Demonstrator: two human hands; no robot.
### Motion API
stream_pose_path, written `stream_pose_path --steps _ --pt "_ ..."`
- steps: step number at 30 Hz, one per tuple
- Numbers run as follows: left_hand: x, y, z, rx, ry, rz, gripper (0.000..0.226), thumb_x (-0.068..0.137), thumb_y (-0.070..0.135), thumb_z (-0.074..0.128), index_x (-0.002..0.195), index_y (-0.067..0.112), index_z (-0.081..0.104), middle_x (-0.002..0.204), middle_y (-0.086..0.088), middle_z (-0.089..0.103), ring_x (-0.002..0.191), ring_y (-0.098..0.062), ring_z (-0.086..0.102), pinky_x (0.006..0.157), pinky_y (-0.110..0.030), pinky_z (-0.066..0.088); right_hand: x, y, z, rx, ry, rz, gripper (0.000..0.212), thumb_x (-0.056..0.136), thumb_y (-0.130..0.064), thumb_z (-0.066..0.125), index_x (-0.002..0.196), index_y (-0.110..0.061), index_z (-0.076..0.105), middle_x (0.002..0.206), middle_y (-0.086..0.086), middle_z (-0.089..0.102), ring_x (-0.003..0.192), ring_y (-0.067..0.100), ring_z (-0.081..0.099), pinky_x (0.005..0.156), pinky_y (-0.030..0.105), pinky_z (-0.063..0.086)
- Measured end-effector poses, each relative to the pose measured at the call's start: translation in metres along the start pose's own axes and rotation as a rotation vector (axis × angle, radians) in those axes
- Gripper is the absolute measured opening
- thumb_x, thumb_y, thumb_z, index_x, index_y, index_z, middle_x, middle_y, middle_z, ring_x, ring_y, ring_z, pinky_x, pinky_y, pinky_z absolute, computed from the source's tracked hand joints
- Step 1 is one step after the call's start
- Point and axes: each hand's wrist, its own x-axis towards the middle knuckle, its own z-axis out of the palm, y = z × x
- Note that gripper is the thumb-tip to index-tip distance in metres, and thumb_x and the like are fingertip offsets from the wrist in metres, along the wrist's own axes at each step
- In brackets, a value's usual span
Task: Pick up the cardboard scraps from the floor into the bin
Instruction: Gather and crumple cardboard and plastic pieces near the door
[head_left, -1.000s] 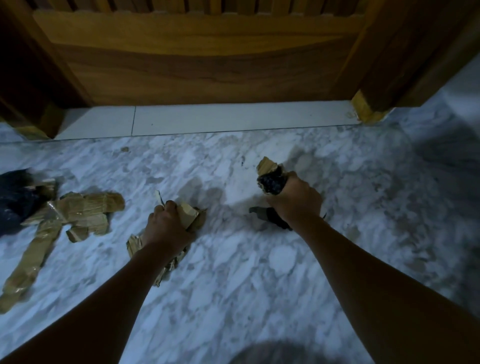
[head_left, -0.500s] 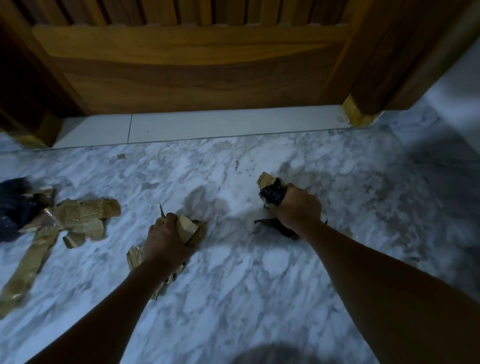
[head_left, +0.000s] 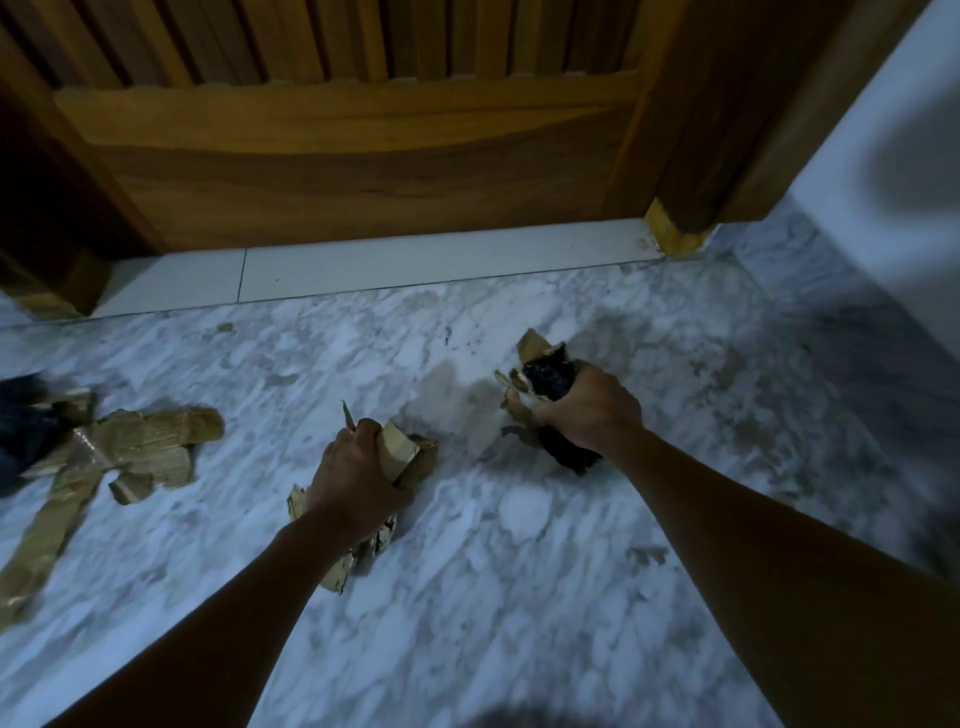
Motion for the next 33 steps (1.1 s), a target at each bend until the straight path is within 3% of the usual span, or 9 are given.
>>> stream_pose_path --steps 3,7,14,18,21,25,28,31,33 --pt "0.001 0.001 0.002 0.015 0.003 0.003 0.068 0.061 0.036 0.083 0.117 0.020 0.049 0.109 -0.008 0.056 0.100 -0.028 0.053 0.081 -0.042 0.052 0.003 -0.005 0.016 -0.122 -0.005 -0.090 0.047 0.079 -0.048 0.072 0.114 -0.021 0.056 0.103 0.004 0.066 0.098 0.029 0.064 0.074 0.032 0.044" --pt "0.004 0.000 0.001 0.013 0.011 -0.025 0.067 0.063 0.035 0.083 0.118 0.020 0.049 0.110 -0.008 0.054 0.102 -0.029 0.053 0.081 -0.042 0.051 0.012 -0.011 0.033 -0.296 0.016 -0.199 0.028 0.089 -0.029 0.061 0.112 -0.017 0.051 0.103 0.007 0.065 0.098 0.031 0.065 0.077 0.035 0.045" --pt "0.006 -0.008 0.008 -0.013 0.010 -0.101 0.064 0.063 0.035 0.082 0.117 0.021 0.050 0.109 -0.007 0.056 0.101 -0.027 0.054 0.081 -0.043 0.053 0.025 -0.014 0.039 -0.480 0.111 -0.308 0.017 0.094 -0.025 0.055 0.107 -0.014 0.053 0.099 0.007 0.067 0.091 0.028 0.066 0.068 0.032 0.035" --pt "0.005 -0.009 0.013 -0.018 0.013 -0.104 0.067 0.062 0.035 0.083 0.119 0.020 0.050 0.109 -0.007 0.056 0.101 -0.028 0.055 0.081 -0.045 0.054 0.031 -0.008 0.039 -0.377 0.089 -0.239 0.026 0.092 -0.034 0.059 0.109 -0.014 0.055 0.104 0.008 0.067 0.097 0.031 0.066 0.073 0.034 0.044" --pt "0.001 -0.009 0.012 -0.032 0.027 -0.099 0.065 0.063 0.031 0.082 0.119 0.019 0.050 0.109 -0.008 0.055 0.102 -0.029 0.054 0.080 -0.043 0.053 0.033 -0.006 0.030 -0.211 -0.006 -0.085 0.042 0.084 -0.044 0.069 0.114 -0.016 0.059 0.107 0.008 0.066 0.100 0.033 0.064 0.077 0.035 0.048" --pt "-0.005 -0.012 0.005 -0.047 0.043 -0.090 0.062 0.063 0.030 0.082 0.115 0.019 0.051 0.109 -0.009 0.056 0.101 -0.029 0.054 0.081 -0.041 0.052 0.034 0.001 0.013 0.067 -0.045 0.114 0.043 0.079 -0.045 0.076 0.108 -0.016 0.062 0.100 0.008 0.066 0.089 0.030 0.063 0.073 0.033 0.050" --pt "-0.007 -0.010 -0.001 -0.032 0.044 -0.091 0.063 0.063 0.032 0.083 0.115 0.020 0.051 0.109 -0.008 0.055 0.101 -0.028 0.054 0.080 -0.042 0.051 0.031 0.010 0.009 0.101 -0.063 0.116 0.049 0.076 -0.045 0.080 0.110 -0.014 0.063 0.090 0.005 0.060 0.081 0.027 0.057 0.072 0.033 0.050" --pt "-0.005 -0.009 -0.002 -0.023 0.038 -0.087 0.063 0.064 0.032 0.083 0.116 0.021 0.050 0.110 -0.007 0.054 0.102 -0.028 0.053 0.081 -0.042 0.052 0.027 0.016 0.009 0.090 -0.067 0.093 0.064 0.069 -0.056 0.081 0.116 -0.016 0.062 0.103 0.006 0.066 0.094 0.029 0.063 0.075 0.034 0.049" --pt "-0.004 -0.008 0.000 -0.018 0.033 -0.077 0.064 0.064 0.032 0.083 0.117 0.019 0.050 0.110 -0.008 0.055 0.102 -0.028 0.053 0.081 -0.040 0.051 0.026 0.017 0.010 0.073 -0.067 0.079 0.066 0.068 -0.060 0.079 0.114 -0.016 0.061 0.100 0.005 0.065 0.095 0.029 0.064 0.076 0.035 0.051"
